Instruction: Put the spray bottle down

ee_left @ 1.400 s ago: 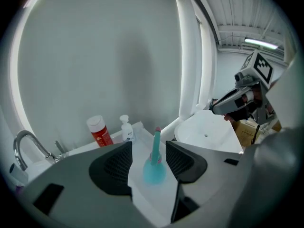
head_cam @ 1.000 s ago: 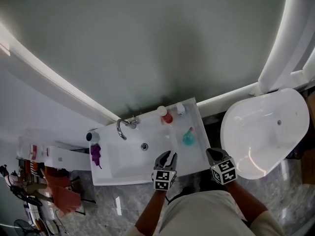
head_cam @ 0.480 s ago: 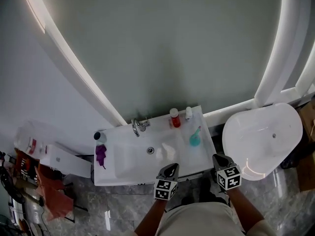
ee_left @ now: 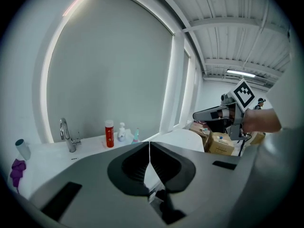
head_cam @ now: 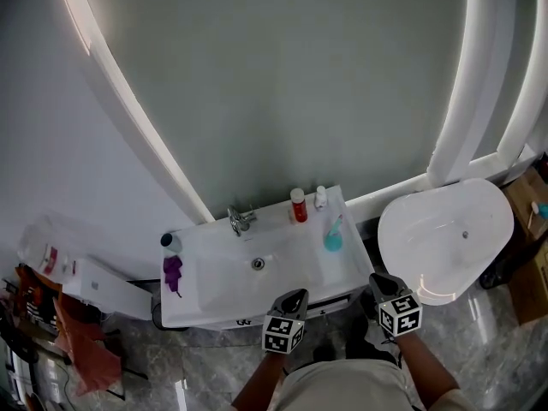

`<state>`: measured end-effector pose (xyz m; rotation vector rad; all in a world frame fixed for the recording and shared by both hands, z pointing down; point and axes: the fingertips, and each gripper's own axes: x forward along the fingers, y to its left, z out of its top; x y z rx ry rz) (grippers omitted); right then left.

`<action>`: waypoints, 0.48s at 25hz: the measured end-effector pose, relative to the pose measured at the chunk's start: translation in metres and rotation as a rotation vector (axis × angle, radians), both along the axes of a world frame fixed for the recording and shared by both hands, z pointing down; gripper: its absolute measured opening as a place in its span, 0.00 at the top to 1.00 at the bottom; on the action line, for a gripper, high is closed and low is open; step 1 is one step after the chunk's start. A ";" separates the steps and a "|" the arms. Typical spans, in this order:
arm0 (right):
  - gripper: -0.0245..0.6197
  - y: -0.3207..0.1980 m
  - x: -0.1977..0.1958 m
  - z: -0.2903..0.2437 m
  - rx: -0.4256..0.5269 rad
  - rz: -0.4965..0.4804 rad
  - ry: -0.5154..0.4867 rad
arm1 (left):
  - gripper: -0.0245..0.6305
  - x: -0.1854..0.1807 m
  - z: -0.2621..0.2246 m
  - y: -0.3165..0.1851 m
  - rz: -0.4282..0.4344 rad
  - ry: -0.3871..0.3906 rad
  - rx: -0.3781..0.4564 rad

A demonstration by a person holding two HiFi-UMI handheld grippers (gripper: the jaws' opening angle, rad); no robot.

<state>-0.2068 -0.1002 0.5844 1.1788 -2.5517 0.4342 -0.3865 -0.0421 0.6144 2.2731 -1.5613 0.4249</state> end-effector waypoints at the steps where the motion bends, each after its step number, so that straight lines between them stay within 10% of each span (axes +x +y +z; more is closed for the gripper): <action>1: 0.95 0.003 0.001 -0.004 0.007 -0.002 0.000 | 0.94 0.000 -0.002 0.002 -0.002 -0.001 0.002; 12: 0.95 -0.003 0.006 -0.031 0.086 -0.093 0.025 | 0.94 0.002 -0.022 0.011 -0.046 0.012 0.027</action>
